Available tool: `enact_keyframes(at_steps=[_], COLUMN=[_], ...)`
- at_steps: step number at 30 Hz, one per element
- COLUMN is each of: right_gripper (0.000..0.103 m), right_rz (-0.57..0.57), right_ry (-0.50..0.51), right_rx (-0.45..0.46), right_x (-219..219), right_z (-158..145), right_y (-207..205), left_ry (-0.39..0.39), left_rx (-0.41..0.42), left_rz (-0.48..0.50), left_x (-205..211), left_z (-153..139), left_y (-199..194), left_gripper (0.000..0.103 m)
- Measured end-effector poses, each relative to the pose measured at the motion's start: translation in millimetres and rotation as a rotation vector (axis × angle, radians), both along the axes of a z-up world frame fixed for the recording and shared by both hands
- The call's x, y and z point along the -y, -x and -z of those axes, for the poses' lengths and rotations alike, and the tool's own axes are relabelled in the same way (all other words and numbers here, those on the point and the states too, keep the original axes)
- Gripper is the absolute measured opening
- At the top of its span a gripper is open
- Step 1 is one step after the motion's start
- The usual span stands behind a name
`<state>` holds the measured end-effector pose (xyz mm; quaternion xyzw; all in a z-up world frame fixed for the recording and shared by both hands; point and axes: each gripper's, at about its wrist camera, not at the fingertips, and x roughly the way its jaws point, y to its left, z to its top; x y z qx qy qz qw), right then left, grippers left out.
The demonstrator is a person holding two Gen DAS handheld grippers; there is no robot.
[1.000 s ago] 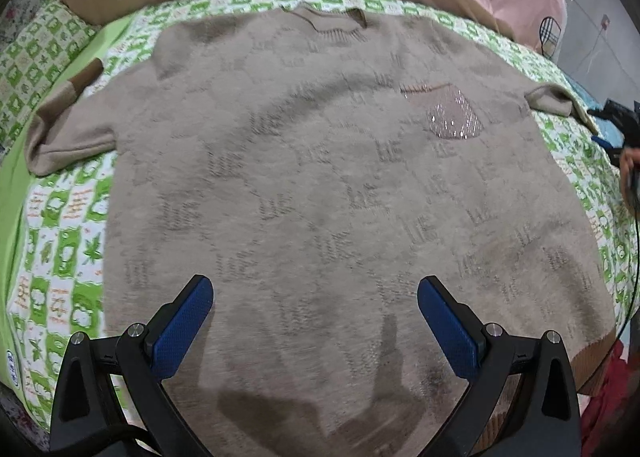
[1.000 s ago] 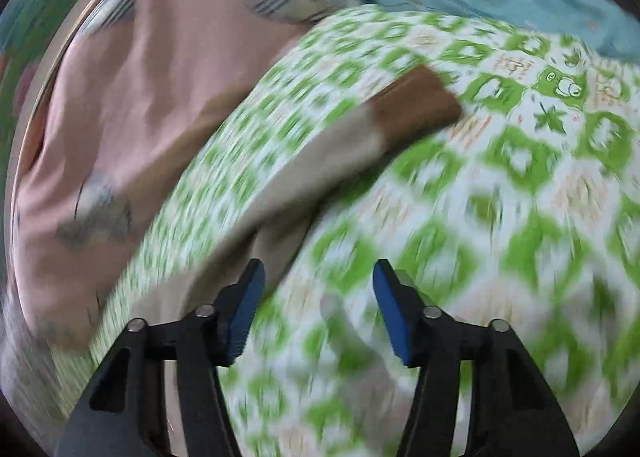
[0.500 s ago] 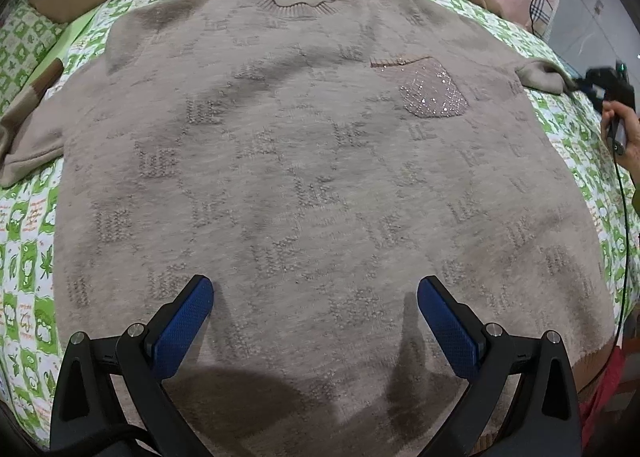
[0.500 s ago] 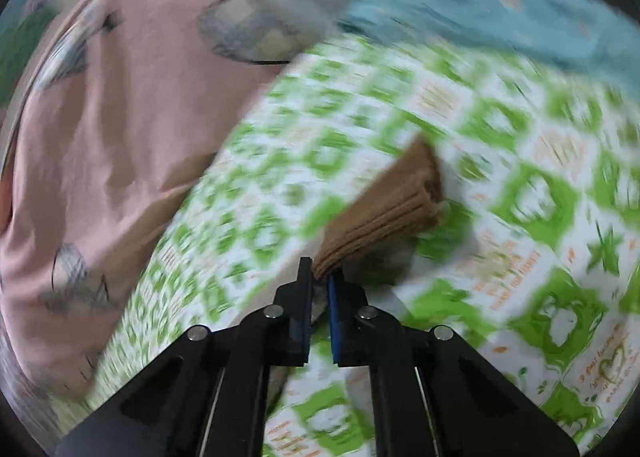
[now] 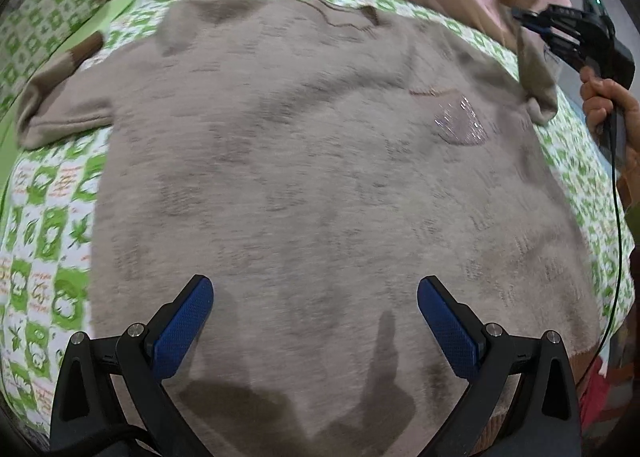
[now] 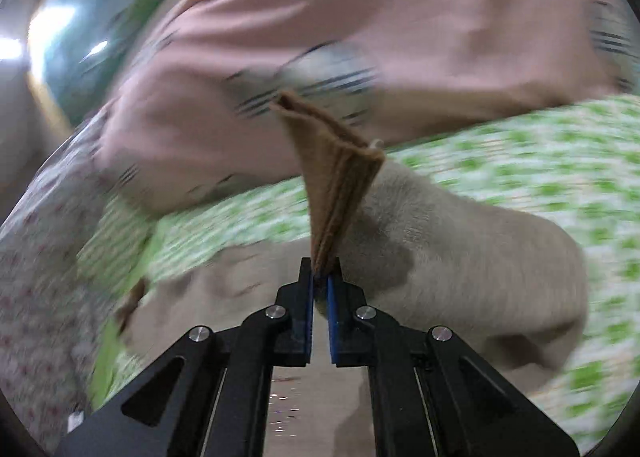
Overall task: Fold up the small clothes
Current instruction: 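Grasp the brown sleeve cuff with the right gripper and lift it, then carry the cuff across the sweater body toward the left gripper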
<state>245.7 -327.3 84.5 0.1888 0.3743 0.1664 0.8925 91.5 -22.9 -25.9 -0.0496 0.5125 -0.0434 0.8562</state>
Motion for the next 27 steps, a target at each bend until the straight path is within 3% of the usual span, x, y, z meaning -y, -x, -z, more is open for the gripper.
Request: enact_keyframes(at_steps=[6,13,19,22,24,27], right_gripper=[0.007,0.007,0.013,0.051,0.053,0.053], right_rz=[-0.266,-0.401,-0.382,-0.351,-0.319,-0.265], right_ry=[-0.075,-0.048,-0.012,-0.027,-0.045,-0.069], right_rx=[-0.052,-0.166,-0.254,-0.283,-0.256,-0.237], right_x=[-134.3,-244.8,-254.2,-243.8,-227.5,-202.7], right_z=[20.9,65.8,87.9,88.8,83.3,74.6], right_y=[-2.9,8.4,20.8,27.3,34.4,46.7], left_ry=[0.035,0.090,0.253,0.281,0.278,0.346], left_rx=[0.028,0.066,0.125,0.128,0.115,0.071], left_rz=[-0.067,-0.149,-0.181,-0.177,-0.170,-0.155], left_x=[-30.5,-71.7,-98.3,-101.1,-99.2,-99.3], left_z=[-8.7,-17.3,-23.4,-26.5,-22.5,-11.1], left_y=[3.2,0.0,-20.6,-49.0,-68.3,-107.5], left_gripper=[0.102,0.102,0.102,0.102,0.102,0.102])
